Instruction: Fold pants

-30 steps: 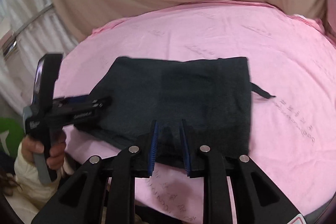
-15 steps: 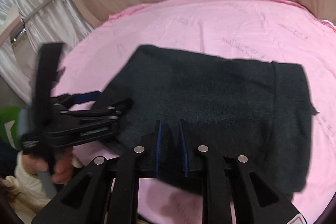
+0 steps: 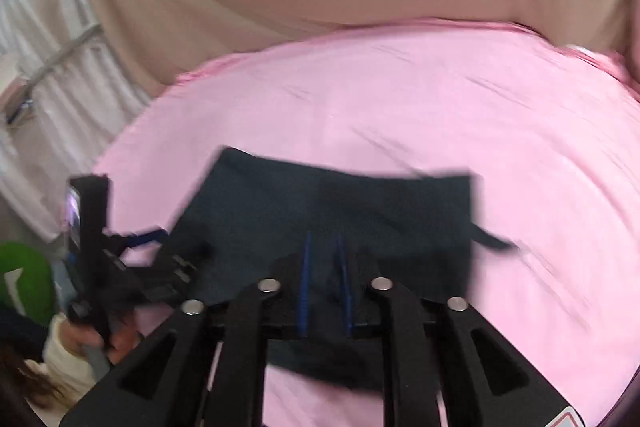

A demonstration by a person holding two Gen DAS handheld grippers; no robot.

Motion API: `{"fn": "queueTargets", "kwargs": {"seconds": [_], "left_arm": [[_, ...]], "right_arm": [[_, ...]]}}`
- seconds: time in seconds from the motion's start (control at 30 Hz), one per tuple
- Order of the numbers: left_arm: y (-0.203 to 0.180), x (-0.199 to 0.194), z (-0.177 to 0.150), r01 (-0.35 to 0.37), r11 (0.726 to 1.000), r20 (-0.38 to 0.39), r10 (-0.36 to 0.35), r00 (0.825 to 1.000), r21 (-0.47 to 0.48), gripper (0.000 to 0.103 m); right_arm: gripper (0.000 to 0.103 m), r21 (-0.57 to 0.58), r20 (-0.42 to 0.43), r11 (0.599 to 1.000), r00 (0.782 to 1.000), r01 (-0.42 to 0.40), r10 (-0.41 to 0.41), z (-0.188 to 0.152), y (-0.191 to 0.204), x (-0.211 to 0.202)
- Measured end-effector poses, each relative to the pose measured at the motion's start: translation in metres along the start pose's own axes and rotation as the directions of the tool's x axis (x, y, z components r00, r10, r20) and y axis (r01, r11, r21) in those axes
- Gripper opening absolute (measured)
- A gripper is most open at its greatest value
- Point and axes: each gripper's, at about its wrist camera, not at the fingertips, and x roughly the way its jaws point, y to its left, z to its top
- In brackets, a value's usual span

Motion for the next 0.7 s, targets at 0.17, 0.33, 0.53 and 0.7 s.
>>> {"fn": "queueTargets", "kwargs": {"seconds": [0.17,0.33,0.53,0.7], "left_arm": [[0.0,-0.001,0.0,-0.008,1.0,-0.003,0.008,1.0,-0.003,0.091],[0.001,0.001,-0.001,-0.007,1.0,0.003,0.007,1.0,0.004,0.093],[-0.001,0.001,0.0,-0.023,1.0,0.004,0.022,1.0,0.006,0.094],[-0.003,0.0,-0.001,-0.029,1.0,0.006,0.029,1.0,0.006,0.094]], "right_arm": [[0.005,-0.033,-0.127,0.984,0.976,0.172,-0.175,0.01,-0.023,0.076],[0.0,0.227,-0.044,0.972,0.998,0.056,-0.048,-0.018,-0.092,0.014],[0.015,0.17,-0.024,0.979,0.994,0.108,-0.105,-0.052,-0.07,-0.036],[0.004,0.165,-0.049,0.967,0.981,0.192,-0.186,-0.066,-0.078,-0.044]]}}
